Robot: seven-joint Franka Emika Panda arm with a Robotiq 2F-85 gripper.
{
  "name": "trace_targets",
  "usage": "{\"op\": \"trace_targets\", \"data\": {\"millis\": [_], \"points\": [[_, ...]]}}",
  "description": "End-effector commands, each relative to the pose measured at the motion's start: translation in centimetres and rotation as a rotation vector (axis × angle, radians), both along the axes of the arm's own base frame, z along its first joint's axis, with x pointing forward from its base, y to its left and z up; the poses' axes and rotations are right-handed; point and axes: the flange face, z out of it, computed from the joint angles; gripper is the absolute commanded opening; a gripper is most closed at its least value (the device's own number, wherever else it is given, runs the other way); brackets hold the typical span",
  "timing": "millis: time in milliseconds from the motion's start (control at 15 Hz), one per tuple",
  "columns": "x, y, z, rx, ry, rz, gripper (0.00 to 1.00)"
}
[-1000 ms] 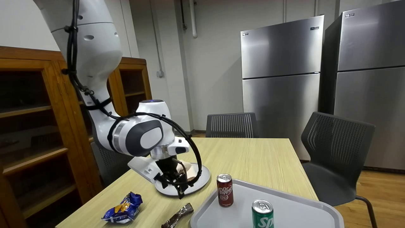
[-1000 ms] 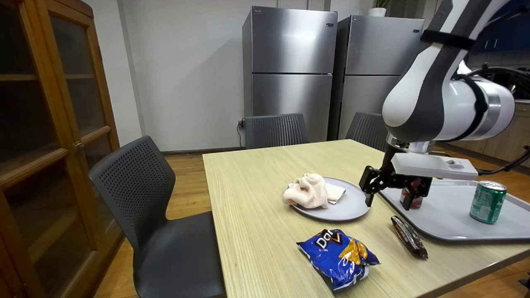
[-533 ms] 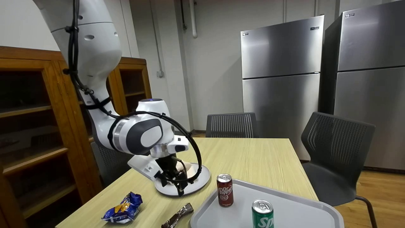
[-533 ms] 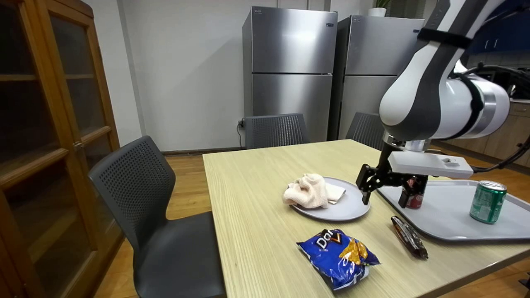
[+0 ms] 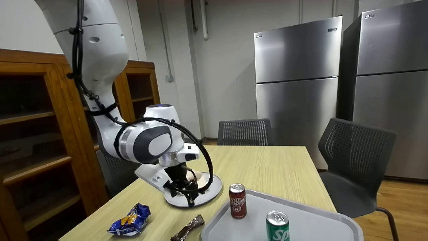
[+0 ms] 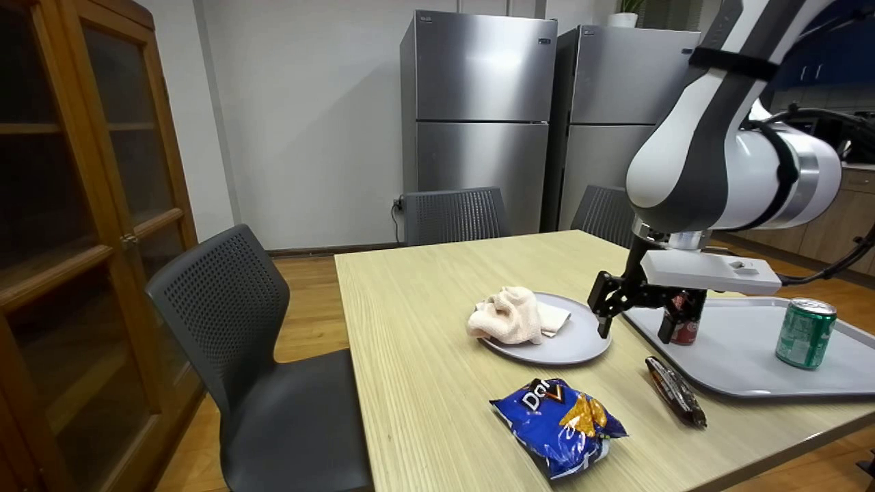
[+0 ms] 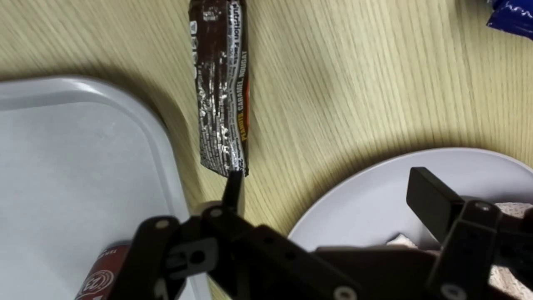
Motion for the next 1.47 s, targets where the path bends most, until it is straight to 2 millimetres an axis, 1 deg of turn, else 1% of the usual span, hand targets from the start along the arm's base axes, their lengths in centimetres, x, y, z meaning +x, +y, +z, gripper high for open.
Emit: {"op": "trace_targets", "data": {"millis": [0,133,333,600,933,1133,1400], "points": [[0.0,0.0,0.0,0.0,0.001,0.0,1.0],[0.4,-0.1,0.0,-0.008,-0.009,0.007,1.0],[2.2,-0.1,0.6,-0.006,-0.039,0.021,1.0],[4.9,0.7,1.0,0.005,-0.073,0.058,1.0],[8.2,1.8,0.3,0.007,-0.1,0.117,1.0],[10.1,2.6,-0.6,0.012,-0.112,0.136,1.0],[12.2,3.7,-1.8,0.014,-0.125,0.158,1.0]]}}
